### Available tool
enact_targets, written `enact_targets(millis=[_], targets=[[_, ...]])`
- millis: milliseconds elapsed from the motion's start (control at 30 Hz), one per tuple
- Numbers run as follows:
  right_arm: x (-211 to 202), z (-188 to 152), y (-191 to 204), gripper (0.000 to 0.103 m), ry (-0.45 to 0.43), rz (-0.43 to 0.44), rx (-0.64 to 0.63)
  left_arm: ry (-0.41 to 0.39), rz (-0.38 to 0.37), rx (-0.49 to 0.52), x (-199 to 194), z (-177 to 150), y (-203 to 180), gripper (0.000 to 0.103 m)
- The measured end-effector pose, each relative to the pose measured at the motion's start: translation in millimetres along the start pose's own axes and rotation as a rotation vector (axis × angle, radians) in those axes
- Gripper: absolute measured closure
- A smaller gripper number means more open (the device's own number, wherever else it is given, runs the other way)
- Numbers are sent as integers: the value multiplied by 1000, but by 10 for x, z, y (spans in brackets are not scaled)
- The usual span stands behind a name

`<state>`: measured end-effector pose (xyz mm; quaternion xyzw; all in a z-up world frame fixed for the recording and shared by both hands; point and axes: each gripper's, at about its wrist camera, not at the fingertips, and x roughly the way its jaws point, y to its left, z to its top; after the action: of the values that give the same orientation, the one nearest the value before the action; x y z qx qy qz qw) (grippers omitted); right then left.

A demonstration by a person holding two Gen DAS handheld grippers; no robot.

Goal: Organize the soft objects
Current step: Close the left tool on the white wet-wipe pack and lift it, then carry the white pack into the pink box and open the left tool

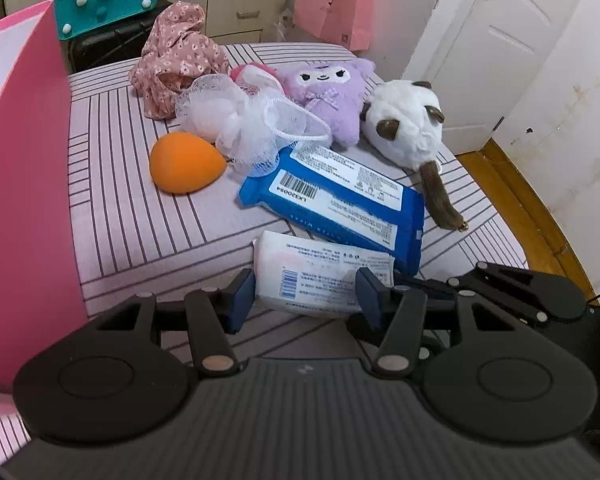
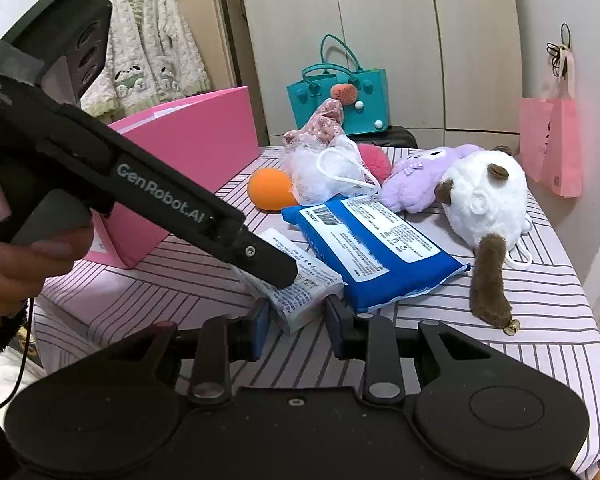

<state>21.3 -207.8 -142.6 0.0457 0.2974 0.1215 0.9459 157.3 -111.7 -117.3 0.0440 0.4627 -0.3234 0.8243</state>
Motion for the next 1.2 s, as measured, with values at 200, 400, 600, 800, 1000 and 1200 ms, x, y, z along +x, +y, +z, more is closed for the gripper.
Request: enact_targets(millis=[200, 400, 600, 800, 1000, 1200], targets=[[53, -4, 70, 55, -10, -35, -70, 28, -2, -14, -20, -27, -29, 50], [44, 59, 106, 56, 24, -23, -96, 26, 55, 35, -69, -98, -167, 50], [-75, 100, 222, 55, 59, 3, -131, 39, 57, 33, -203, -159, -183, 49], [-239, 202, 470, 55, 73, 10, -232, 27, 68, 44, -474, -250, -212, 49], [-412, 313, 699, 55, 81, 37, -313, 3, 81, 19, -763, -332, -179, 49], [-532, 398, 967, 56, 93, 69, -387, -2, 89, -26, -1049, -439, -110, 49]])
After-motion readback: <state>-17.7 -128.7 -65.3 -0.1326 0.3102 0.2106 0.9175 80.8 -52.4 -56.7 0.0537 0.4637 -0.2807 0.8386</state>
